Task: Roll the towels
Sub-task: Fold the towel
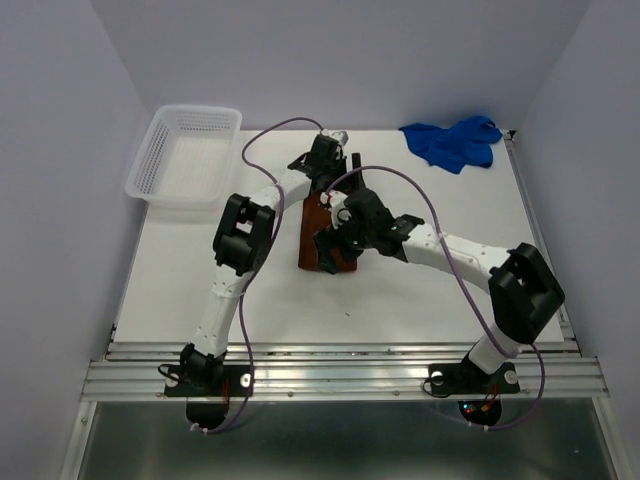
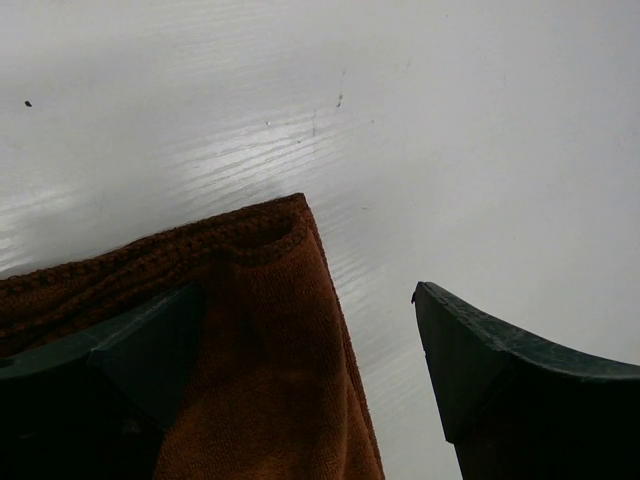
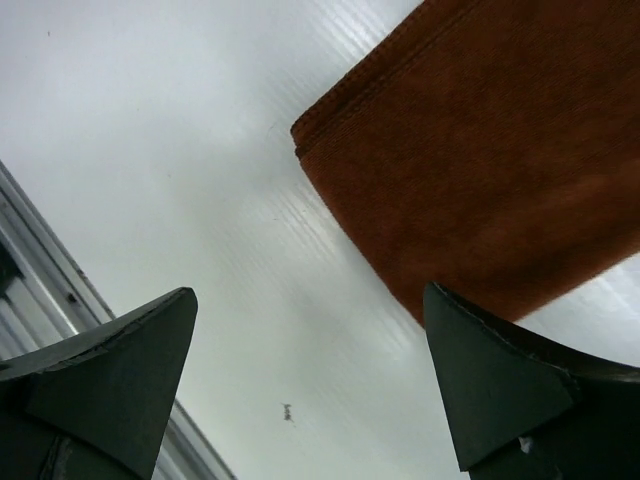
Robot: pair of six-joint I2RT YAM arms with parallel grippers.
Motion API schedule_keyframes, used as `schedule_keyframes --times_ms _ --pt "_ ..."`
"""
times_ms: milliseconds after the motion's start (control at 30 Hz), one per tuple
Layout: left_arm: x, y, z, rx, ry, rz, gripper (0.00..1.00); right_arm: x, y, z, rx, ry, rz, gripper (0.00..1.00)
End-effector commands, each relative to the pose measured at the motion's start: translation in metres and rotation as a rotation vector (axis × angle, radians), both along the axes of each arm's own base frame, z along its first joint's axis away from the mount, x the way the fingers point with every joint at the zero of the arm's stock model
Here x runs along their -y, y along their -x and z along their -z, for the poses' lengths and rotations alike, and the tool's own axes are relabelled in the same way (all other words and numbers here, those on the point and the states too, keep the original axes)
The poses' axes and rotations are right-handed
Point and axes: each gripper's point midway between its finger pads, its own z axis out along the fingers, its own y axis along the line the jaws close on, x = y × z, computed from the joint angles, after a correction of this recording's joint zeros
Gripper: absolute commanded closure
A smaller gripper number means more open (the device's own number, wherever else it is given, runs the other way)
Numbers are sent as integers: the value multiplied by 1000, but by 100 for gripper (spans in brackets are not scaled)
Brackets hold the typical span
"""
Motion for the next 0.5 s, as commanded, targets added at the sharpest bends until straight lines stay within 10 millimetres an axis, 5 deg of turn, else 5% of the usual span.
schedule_keyframes --times_ms 0,100,233,267,300,333,467 --pt "-10 -8 -59 80 11 -16 1 25 -18 -31 307 86 -104 0" --pt "-23 -9 -99 139 10 -69 1 46 -32 -19 422 219 -133 0" --pt "-73 -1 -139 160 23 -201 1 45 -26 7 378 280 -248 0" --pt "-84 2 -143 154 30 -226 1 44 -25 10 363 287 -258 0" --pt "-99 11 -124 109 13 -253 1 45 -24 15 347 299 -268 0" --pt "-110 15 -149 152 47 -281 1 44 -26 22 340 314 -277 0" --pt "-160 43 -144 135 32 -383 1 44 -32 38 310 353 -266 3"
